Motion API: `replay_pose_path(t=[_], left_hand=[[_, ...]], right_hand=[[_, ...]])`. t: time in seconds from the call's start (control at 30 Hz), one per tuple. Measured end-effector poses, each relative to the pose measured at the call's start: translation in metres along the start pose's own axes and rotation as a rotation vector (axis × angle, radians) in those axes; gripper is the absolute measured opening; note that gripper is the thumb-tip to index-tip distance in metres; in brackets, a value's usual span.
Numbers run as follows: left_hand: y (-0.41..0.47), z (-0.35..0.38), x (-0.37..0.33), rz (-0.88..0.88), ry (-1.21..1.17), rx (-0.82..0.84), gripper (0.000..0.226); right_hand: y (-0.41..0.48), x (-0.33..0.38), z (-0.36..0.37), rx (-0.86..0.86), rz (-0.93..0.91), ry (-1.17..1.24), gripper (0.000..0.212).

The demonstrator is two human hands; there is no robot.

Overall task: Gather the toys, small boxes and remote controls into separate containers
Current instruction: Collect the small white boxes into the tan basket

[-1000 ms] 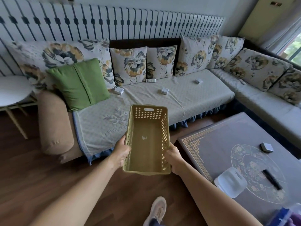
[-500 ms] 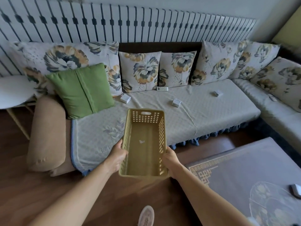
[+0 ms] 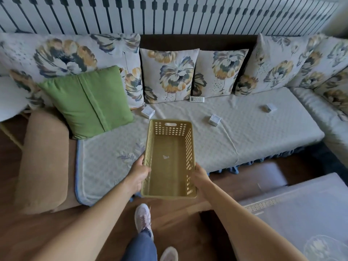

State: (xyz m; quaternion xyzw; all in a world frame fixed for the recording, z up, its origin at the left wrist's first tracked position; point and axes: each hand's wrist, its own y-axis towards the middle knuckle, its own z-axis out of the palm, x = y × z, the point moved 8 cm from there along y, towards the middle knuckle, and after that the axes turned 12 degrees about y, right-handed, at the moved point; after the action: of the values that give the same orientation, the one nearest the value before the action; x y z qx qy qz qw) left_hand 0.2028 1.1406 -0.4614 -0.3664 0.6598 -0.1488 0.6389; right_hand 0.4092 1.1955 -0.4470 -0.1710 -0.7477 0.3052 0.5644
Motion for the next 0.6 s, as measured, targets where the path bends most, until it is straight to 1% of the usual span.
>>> replay_pose_path(t=[0.07,0.17,0.33,0.53,0.6], left_hand=[[0.021,-0.005,-0.016,0.001,-0.018,0.004,0.068],[0.056,-0.014,-0.037,-0.020,-0.014,0.013,0.067],[0.105,-0.023,-0.065,-0.065,0.000,0.008,0.068],[0.147,-0.016,-0.084,-0.088,0.015,0.013,0.068],[0.164,-0.010,-0.089,-0.102,0.014,0.022,0.068]], right_hand=[[0.021,0.017,0.007,0.007,0.011,0.019,0.021],[0.051,0.046,0.022,0.031,0.027,0.066,0.023],[0.106,0.068,0.033,-0.011,0.077,0.050,0.039],[0.150,0.082,0.033,-0.022,0.104,0.070,0.036],[0.168,0.087,0.031,-0.026,0.106,0.073,0.032]])
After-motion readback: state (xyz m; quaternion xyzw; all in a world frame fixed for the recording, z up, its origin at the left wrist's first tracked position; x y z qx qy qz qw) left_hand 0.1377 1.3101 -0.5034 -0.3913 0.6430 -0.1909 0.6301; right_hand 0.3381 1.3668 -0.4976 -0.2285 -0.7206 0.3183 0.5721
